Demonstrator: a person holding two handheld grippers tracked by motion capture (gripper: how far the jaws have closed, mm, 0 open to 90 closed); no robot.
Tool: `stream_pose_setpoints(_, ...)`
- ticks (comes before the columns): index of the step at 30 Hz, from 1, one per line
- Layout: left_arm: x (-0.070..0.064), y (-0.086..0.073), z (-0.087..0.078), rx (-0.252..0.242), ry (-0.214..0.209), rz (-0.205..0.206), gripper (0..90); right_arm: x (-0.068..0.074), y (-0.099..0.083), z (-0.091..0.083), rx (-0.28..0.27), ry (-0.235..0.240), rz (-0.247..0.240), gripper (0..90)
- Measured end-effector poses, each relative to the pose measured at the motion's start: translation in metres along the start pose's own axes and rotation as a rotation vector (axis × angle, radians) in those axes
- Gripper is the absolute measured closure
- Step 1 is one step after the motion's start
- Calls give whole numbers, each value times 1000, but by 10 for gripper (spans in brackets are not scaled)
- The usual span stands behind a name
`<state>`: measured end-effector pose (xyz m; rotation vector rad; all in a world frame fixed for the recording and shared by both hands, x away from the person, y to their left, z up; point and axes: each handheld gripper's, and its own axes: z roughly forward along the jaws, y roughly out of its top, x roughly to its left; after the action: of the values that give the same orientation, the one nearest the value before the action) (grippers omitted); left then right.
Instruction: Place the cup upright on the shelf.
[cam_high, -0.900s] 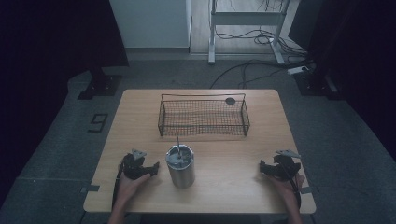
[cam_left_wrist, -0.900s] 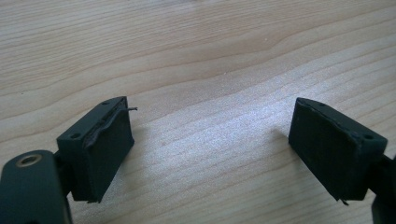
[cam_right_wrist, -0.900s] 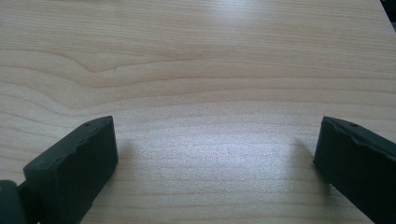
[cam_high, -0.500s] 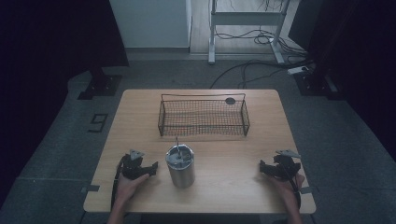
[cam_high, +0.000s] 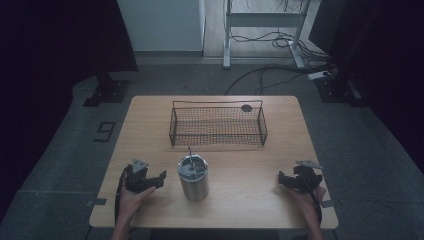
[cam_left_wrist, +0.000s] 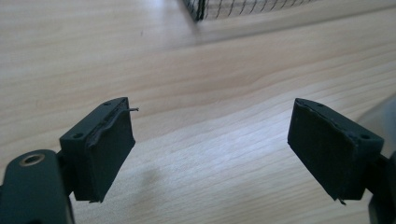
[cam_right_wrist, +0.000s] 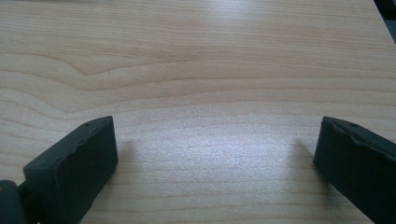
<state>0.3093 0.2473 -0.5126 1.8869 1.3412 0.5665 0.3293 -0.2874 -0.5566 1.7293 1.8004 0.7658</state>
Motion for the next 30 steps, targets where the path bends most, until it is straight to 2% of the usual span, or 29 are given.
stream_pose_setpoints(5, -5, 6, -14, -38, -28, 8, 142, 0, 0, 0, 0, -1, 0, 0)
stream_pose_setpoints(14, -10, 15, -39, -112, -100, -17, 117, 0, 0, 0, 0, 0, 1, 0)
stream_pose_setpoints(20, -19, 19, -49, -133, -159, 19, 68, 0, 0, 0, -1, -2, 3, 0)
stream_pose_setpoints(27, -27, 23, -58, -153, -227, 40, 29, 0, 0, 0, -1, -4, 3, 0)
stream_pose_setpoints(30, -32, 24, -60, -155, -249, 70, 15, 0, 0, 0, -1, -5, 4, 0)
